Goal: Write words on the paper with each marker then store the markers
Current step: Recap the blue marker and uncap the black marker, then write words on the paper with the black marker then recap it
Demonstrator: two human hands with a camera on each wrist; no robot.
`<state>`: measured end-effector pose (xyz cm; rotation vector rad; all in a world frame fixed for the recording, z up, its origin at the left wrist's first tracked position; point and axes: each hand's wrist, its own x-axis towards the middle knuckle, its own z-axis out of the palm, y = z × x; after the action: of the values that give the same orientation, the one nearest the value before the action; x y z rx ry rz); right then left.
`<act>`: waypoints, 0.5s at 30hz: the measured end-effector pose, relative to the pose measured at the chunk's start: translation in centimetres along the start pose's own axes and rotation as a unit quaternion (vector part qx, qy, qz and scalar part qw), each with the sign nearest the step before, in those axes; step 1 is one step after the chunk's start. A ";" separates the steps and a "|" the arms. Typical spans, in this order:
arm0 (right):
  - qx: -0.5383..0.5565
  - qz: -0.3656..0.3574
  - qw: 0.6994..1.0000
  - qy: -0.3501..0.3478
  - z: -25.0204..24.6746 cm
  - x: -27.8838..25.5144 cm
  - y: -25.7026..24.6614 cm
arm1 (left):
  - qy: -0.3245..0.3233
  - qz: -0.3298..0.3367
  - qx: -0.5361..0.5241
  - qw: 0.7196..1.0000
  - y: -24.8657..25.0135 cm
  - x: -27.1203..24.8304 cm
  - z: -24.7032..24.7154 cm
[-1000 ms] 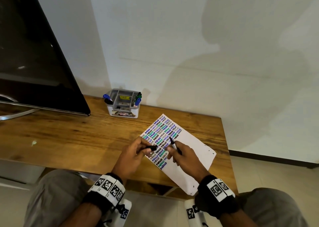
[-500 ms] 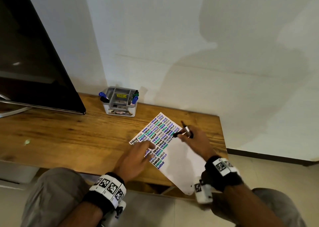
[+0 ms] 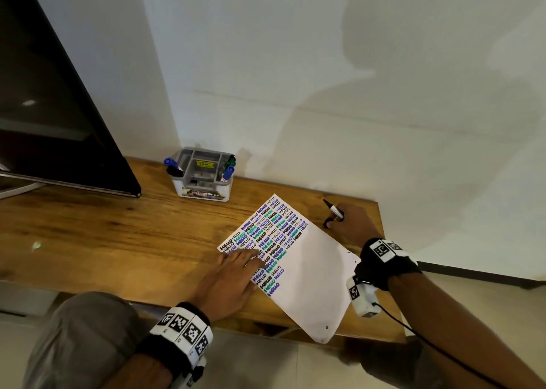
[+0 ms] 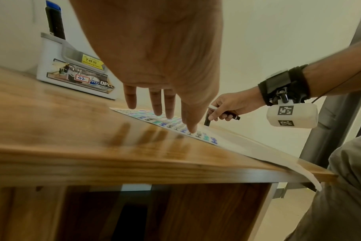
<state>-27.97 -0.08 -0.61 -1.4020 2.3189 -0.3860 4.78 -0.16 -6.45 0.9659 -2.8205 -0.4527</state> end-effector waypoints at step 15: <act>0.374 -0.035 0.922 0.094 -3.3 -6.7 -1.8 | -0.010 0.013 -0.018 1.000 0.0 0.1 0.3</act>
<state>-25.33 5.17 4.36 -1.0770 1.9072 -1.3113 4.65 -0.12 -6.76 0.9222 -2.8288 -0.5108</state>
